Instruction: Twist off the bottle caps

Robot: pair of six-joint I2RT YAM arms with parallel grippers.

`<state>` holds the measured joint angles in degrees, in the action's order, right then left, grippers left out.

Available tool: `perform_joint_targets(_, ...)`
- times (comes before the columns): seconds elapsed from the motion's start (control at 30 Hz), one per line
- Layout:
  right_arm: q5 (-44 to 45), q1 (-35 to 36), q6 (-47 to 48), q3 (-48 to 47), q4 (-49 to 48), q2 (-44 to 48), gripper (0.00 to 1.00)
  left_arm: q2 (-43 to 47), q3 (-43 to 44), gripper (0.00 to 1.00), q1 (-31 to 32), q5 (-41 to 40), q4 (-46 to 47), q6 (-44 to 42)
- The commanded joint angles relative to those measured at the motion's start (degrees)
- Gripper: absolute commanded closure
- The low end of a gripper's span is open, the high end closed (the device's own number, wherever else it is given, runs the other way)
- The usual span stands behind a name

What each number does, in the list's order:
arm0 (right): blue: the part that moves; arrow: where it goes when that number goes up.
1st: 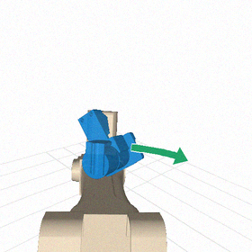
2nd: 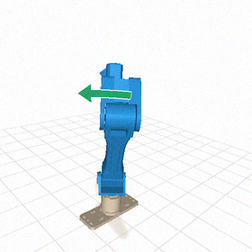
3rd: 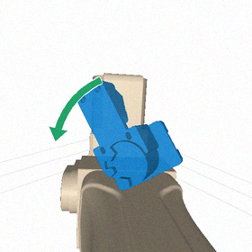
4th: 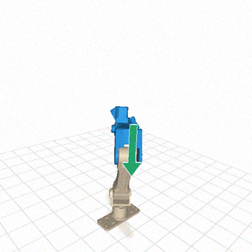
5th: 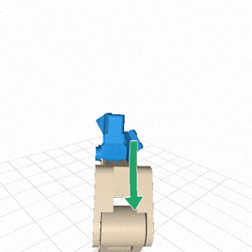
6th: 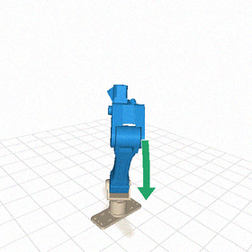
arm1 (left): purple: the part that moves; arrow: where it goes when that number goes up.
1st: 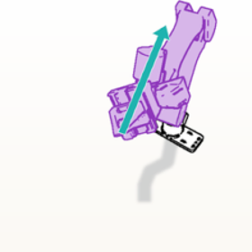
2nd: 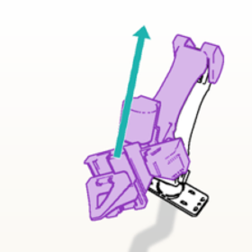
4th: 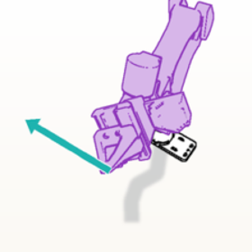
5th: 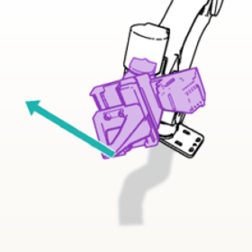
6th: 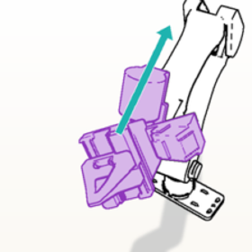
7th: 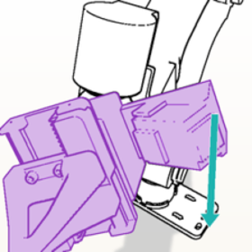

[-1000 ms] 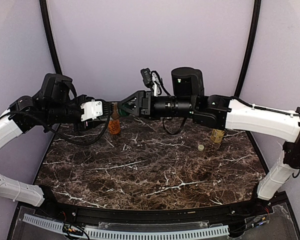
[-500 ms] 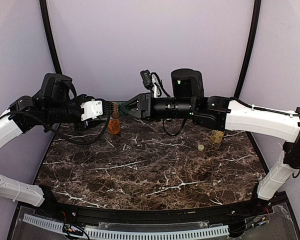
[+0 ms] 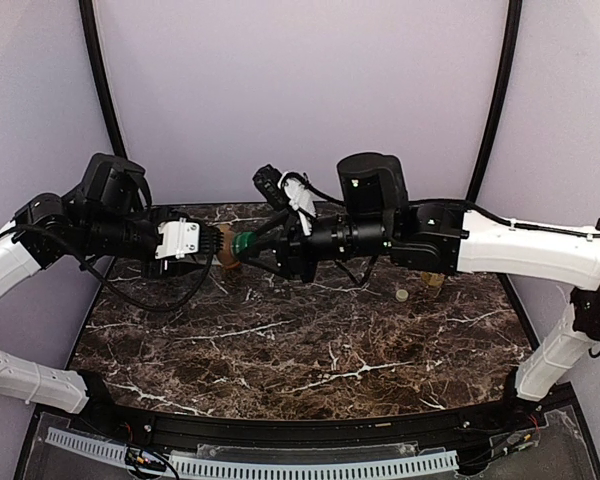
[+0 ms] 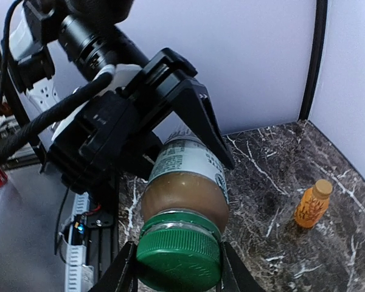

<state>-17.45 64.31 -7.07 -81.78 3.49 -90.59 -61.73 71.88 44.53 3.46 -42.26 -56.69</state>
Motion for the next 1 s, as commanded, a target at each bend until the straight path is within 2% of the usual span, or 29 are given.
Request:
perform_joint_targets(0.0, 1.7, 4.1, 31.5, 1.7, 1.8, 2.4, 1.00, 0.7, -0.4, 0.71, 0.1, 5.5, -7.3, -1.5)
perform_joint_targets(0.27, 13.5, 6.2, 56.3, 2.2, 2.3, 3.8, 1.00, 1.1, -1.5, 0.72, 0.2, 5.6, -10.0, -3.1)
perform_joint_targets(0.47, 19.6, 8.9, 74.5, 9.6, -7.8, 6.1, 1.00, 0.5, -2.5, 0.72, 0.2, 5.4, -9.5, -3.8)
perform_joint_targets(0.6, 21.7, 10.2, 79.9, 11.1, -13.2, 6.4, 1.00, 0.0, -2.2, 0.72, 0.2, 5.5, -9.5, -3.8)
perform_joint_targets(0.87, 26.3, 11.5, 95.9, 11.6, -13.7, 5.9, 1.00, 0.3, -2.8, 0.72, 0.2, 5.2, -10.7, -4.3)
perform_joint_targets(0.97, 26.1, 11.5, 94.8, 10.8, -13.9, 6.4, 1.00, 0.4, -3.2, 0.72, 0.2, 4.9, -10.3, -4.4)
